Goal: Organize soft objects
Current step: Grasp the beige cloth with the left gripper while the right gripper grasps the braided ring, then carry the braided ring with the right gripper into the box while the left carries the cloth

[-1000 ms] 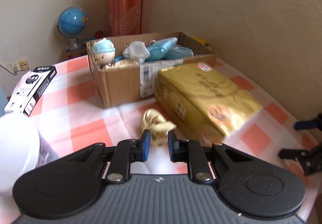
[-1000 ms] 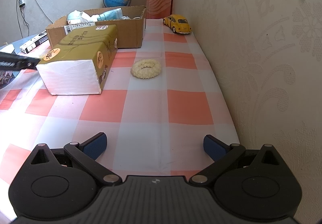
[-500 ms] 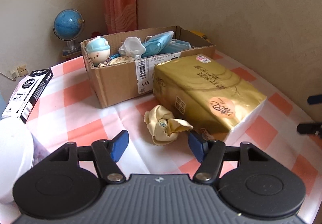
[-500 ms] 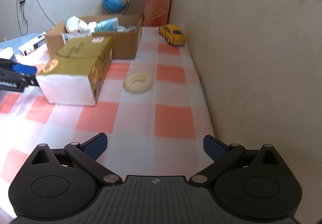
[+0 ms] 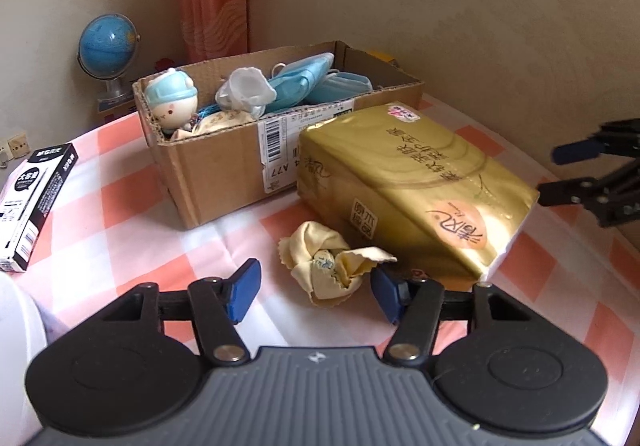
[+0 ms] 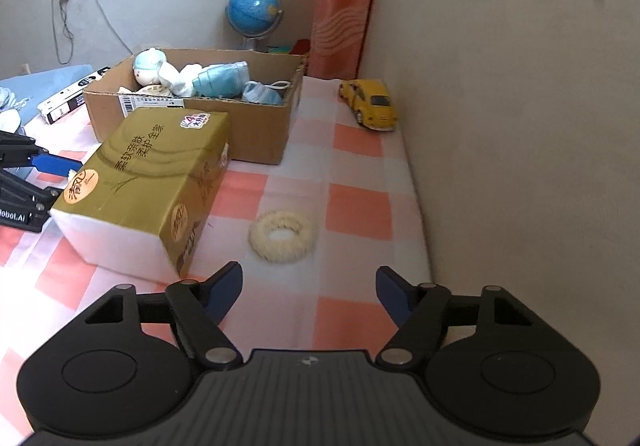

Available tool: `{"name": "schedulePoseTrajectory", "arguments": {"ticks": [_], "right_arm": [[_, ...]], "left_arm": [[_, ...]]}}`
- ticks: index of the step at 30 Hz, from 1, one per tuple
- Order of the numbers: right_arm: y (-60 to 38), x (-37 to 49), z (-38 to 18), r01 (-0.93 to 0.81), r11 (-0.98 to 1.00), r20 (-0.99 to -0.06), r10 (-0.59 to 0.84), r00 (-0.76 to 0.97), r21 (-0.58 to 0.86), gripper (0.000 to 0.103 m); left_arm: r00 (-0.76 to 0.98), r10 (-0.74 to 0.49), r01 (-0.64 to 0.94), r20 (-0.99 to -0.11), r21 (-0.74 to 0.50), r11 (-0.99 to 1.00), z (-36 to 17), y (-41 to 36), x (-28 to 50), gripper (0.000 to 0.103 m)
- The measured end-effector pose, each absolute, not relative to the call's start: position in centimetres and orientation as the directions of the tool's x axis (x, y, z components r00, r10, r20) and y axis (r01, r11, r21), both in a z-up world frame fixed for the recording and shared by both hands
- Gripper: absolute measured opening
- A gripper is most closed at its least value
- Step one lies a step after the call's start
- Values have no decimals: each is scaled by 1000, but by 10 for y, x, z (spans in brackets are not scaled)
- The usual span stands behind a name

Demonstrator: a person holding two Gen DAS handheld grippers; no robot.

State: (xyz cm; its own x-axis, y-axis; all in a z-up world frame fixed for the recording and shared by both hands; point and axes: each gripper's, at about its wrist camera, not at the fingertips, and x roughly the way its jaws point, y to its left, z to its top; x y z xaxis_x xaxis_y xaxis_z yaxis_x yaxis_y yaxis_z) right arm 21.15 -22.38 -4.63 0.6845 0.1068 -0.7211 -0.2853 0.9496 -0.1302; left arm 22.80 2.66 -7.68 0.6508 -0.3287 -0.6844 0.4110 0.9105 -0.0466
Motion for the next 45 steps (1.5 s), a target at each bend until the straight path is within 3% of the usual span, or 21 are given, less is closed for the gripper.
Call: {"name": "schedulePoseTrajectory", "arguments": {"ticks": [5, 9, 14, 19, 34, 45], "right_arm": [[-213, 230, -56, -318, 939, -732, 124, 669, -131, 67], [-209, 241, -62, -334, 934, -739, 137, 659, -125, 57], [-206, 248, -69, -338, 933, -739, 139, 659, -126, 54], [-205, 246, -67, -342, 930, -732, 141, 667, -133, 40], [-199, 232, -15, -349, 924, -661, 164, 732, -157, 40], [-158, 283, 33, -452, 884, -617, 293, 731, -115, 40]], "left_arm": [[636, -362, 424, -681, -84, 902, -79, 29, 232, 34], [634, -368, 423, -680, -93, 901, -78, 31, 231, 33], [635, -367, 420, -680, -95, 902, -77, 31, 230, 31], [640, -365, 415, -676, -95, 905, -74, 33, 228, 28], [667, -333, 377, -667, -83, 922, -38, 43, 196, 28], [671, -317, 376, -670, -61, 925, -19, 45, 177, 28]]}}
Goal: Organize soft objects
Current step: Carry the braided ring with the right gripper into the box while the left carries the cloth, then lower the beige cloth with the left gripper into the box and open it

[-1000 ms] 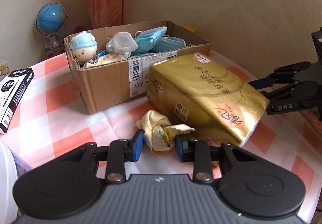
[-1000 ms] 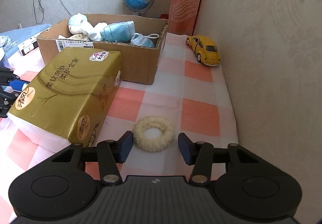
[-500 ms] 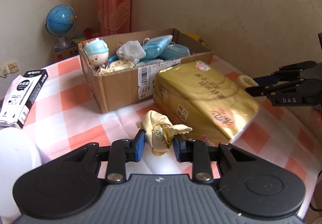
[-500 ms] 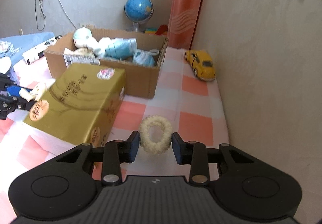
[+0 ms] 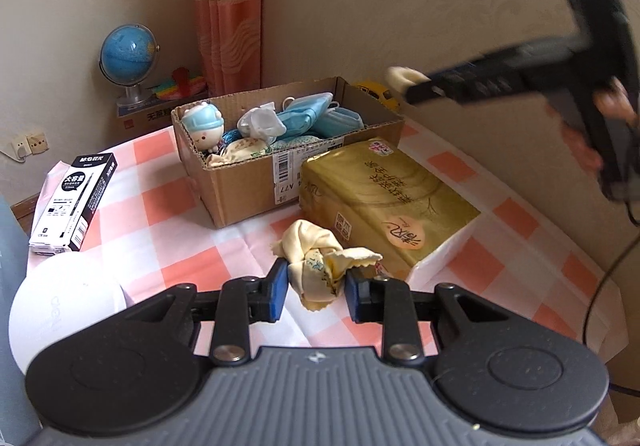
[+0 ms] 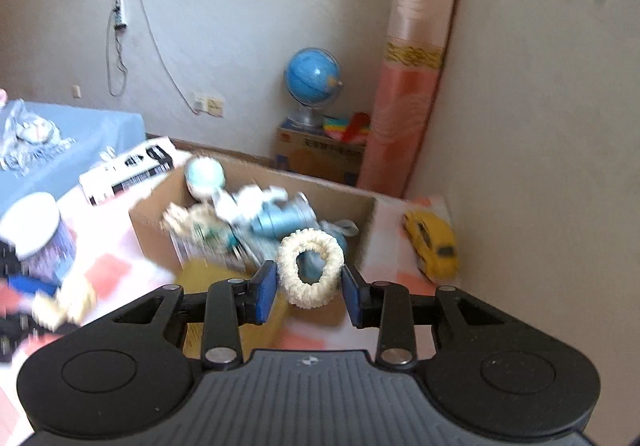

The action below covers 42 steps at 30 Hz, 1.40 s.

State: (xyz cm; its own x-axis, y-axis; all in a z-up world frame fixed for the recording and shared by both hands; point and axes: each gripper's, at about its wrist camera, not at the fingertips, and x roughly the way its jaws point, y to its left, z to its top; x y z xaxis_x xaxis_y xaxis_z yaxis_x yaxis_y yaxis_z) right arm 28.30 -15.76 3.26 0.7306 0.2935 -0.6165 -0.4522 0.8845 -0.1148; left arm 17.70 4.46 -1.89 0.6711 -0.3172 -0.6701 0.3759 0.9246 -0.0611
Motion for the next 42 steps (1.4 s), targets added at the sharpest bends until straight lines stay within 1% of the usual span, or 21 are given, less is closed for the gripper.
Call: {"name": "schedulePoseTrajectory", "arguments": {"ticks": [3, 4, 6, 8, 9, 10, 12, 14, 16, 17, 27, 33, 37, 38, 39, 41, 42], "right_arm": [[-147, 301, 33, -464, 881, -623, 313, 717, -92, 41], [-144, 307, 32, -464, 882, -627, 316, 712, -83, 46], [-140, 311, 29, -462, 883, -630, 315, 710, -78, 50], [-140, 311, 27, -453, 889, -638, 307, 706, -74, 62], [-142, 308, 27, -441, 895, -631, 302, 714, -70, 75], [-145, 305, 27, -439, 896, -624, 306, 719, -67, 84], [-150, 297, 28, -441, 896, -612, 318, 724, -55, 87], [-153, 291, 29, -415, 908, -617, 297, 729, -52, 90], [-157, 281, 30, -388, 920, -617, 274, 737, -55, 101], [-159, 274, 31, -380, 923, -613, 268, 743, -57, 103], [-162, 210, 25, -324, 942, -617, 202, 760, -90, 103], [-168, 193, 23, -305, 947, -614, 184, 767, -97, 103], [-173, 189, 23, -288, 952, -615, 168, 770, -101, 103], [-174, 189, 22, -287, 952, -615, 167, 771, -101, 103], [-175, 188, 22, -287, 953, -615, 168, 771, -100, 103], [-177, 189, 21, -286, 954, -616, 170, 769, -94, 103], [-178, 189, 21, -286, 954, -618, 170, 768, -92, 103]], "left_arm": [[671, -318, 378, -670, -60, 924, -16, 44, 176, 28], [672, -319, 378, -669, -60, 924, -16, 43, 176, 28], [674, -319, 376, -666, -61, 924, -14, 44, 178, 28], [677, -318, 374, -664, -62, 926, -12, 44, 180, 28], [679, -318, 375, -662, -59, 925, -10, 44, 182, 28], [681, -317, 377, -660, -55, 925, -8, 44, 183, 28], [687, -313, 377, -656, -47, 925, -5, 43, 188, 28], [692, -311, 375, -652, -45, 926, -2, 43, 193, 28], [695, -310, 374, -649, -42, 926, 2, 43, 199, 28], [698, -310, 373, -646, -42, 927, 4, 43, 203, 28], [724, -283, 346, -628, -25, 938, 19, 33, 252, 28], [721, -248, 310, -647, -19, 950, 12, 21, 287, 28], [729, -235, 284, -642, -28, 958, 8, 17, 300, 30], [732, -235, 275, -639, -37, 961, 7, 18, 301, 34], [734, -230, 265, -639, -42, 963, 6, 19, 303, 40], [748, -201, 236, -632, -30, 971, 3, 21, 302, 84], [761, -182, 220, -622, -15, 975, 3, 21, 300, 90]]}}
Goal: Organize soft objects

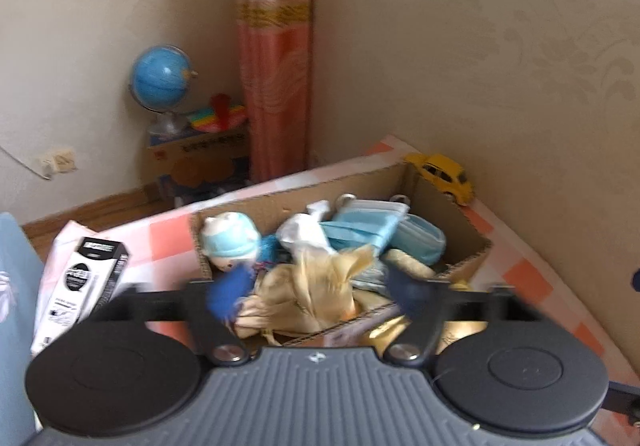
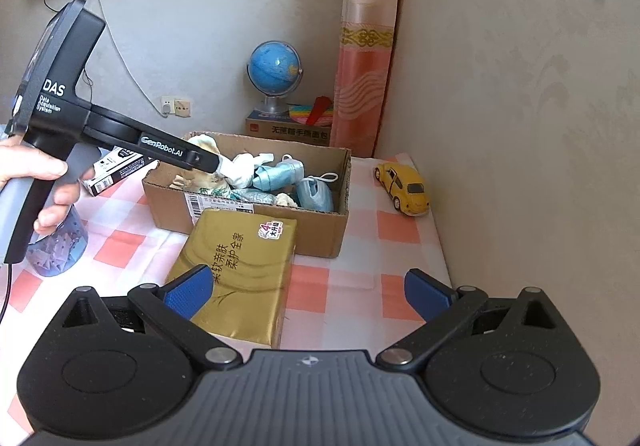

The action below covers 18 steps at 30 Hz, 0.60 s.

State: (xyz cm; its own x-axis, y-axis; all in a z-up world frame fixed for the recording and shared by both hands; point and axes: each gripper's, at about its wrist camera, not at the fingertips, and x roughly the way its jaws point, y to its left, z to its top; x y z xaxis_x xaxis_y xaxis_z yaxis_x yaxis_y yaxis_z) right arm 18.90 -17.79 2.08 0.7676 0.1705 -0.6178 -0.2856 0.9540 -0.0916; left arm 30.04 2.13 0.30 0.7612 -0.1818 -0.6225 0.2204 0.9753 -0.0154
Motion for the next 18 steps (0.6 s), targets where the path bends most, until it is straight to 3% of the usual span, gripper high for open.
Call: {"name": "schedulePoseTrajectory", "arguments": {"ticks": [5, 9, 18], "right_arm": [[-179, 187, 21, -279, 956, -620, 167, 767, -87, 103], [-179, 184, 24, -262, 962, -621, 159, 767, -78, 103], [-170, 180, 30, -139, 988, -678, 58, 732, -66, 103]], "left_arm": [[795, -135, 200, -592, 45, 979, 8, 24, 284, 100], [817, -116, 208, -565, 101, 973, 14, 22, 259, 102], [821, -113, 143, -559, 11, 990, 19, 30, 192, 102]]}}
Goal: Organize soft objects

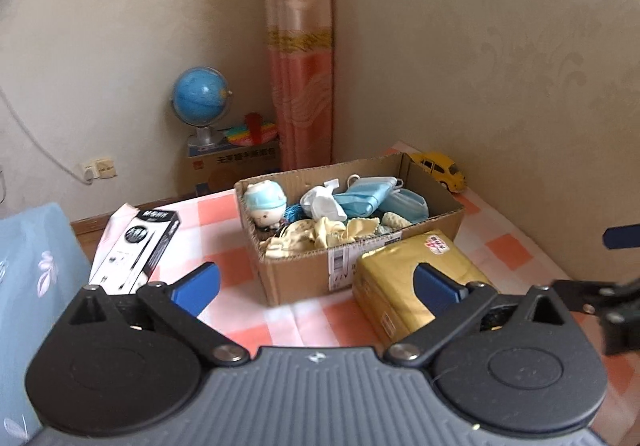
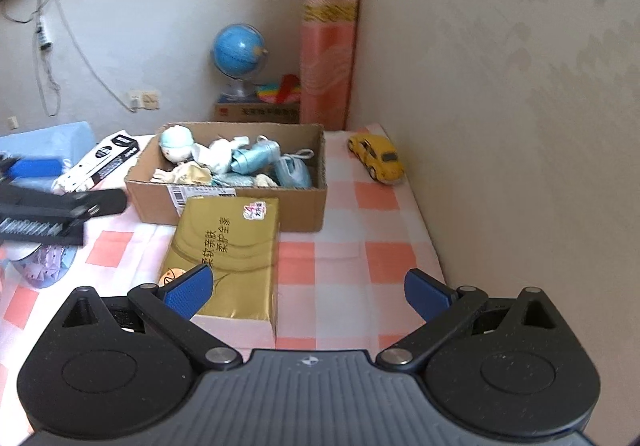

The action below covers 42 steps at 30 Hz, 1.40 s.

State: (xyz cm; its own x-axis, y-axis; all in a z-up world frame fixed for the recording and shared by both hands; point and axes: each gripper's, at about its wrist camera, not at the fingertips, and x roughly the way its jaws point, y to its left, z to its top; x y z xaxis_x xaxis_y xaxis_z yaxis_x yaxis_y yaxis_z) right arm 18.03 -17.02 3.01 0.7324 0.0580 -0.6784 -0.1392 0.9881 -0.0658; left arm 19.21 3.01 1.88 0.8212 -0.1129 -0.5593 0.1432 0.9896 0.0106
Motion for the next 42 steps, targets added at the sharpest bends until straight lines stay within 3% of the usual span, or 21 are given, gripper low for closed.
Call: {"name": "schedulePoseTrajectory", "arguments": {"ticks": [12, 42], "right_arm": [[-151, 152, 47, -91, 993, -690, 11, 724, -80, 103], [-149, 141, 56, -98, 992, -671, 18, 741, -82, 103]], "left_arm": [[753, -41, 45, -657, -11, 999, 39, 28, 148, 102], [765, 0, 14, -644, 16, 1000, 52, 24, 132, 102]]}}
